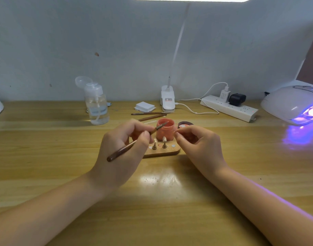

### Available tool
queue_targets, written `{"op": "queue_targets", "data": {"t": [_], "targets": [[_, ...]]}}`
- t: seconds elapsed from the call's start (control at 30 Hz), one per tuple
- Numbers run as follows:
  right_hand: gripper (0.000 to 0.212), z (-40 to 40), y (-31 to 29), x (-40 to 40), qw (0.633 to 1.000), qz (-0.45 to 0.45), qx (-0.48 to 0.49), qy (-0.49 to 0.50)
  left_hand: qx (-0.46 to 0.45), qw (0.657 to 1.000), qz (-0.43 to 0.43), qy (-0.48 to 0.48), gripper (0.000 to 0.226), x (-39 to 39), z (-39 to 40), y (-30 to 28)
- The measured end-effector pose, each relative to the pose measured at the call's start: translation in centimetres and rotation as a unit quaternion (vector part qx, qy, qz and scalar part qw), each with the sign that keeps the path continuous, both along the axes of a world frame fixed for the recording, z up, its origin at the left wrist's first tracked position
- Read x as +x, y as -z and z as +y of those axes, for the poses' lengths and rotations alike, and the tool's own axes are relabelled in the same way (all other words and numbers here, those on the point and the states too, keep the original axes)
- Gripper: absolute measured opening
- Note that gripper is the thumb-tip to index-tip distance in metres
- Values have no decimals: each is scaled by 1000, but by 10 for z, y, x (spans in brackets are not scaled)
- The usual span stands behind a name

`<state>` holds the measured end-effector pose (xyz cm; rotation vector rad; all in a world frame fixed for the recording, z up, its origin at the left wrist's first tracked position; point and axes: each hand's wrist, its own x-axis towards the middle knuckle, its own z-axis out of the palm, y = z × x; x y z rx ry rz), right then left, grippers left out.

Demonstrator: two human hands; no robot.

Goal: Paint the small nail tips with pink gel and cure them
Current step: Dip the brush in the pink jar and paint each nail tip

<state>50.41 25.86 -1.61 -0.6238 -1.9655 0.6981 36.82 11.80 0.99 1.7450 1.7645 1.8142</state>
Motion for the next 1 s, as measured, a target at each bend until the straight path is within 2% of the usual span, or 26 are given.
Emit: {"op": "queue_targets", "data": {"t": [0.13, 0.23, 0.37, 0.53, 0.63, 0.77, 0.87, 1.0], "targets": [[8, 1, 1, -2, 1000, -1, -4, 4, -62, 995, -42, -60, 17, -10, 24, -29], [7, 2, 2, -4, 1000, 5, -6, 12, -161, 981, -16, -109, 19, -27, 55, -52], [6, 2, 3, -4, 1000, 3, -3, 12, -287, 953, -69, -73, 17, -36, 96, -69], [6, 3, 4, -5, 1000, 8, 1, 17, -387, 919, -40, -71, 9, -29, 116, -66], [6, 3, 4, -5, 1000, 11, 0, 13, -394, 915, -58, -67, 6, -26, 116, -60], [8, 3, 4, -5, 1000, 6, 3, 12, -351, 918, -158, -93, 18, -41, 110, -63], [9, 3, 3, -5, 1000, -2, 5, 9, -341, 899, -267, -69, 24, -58, 99, -62], [9, 2, 2, -4, 1000, -3, 10, 9, -347, 856, -383, -17, 19, -74, 83, -49]]}}
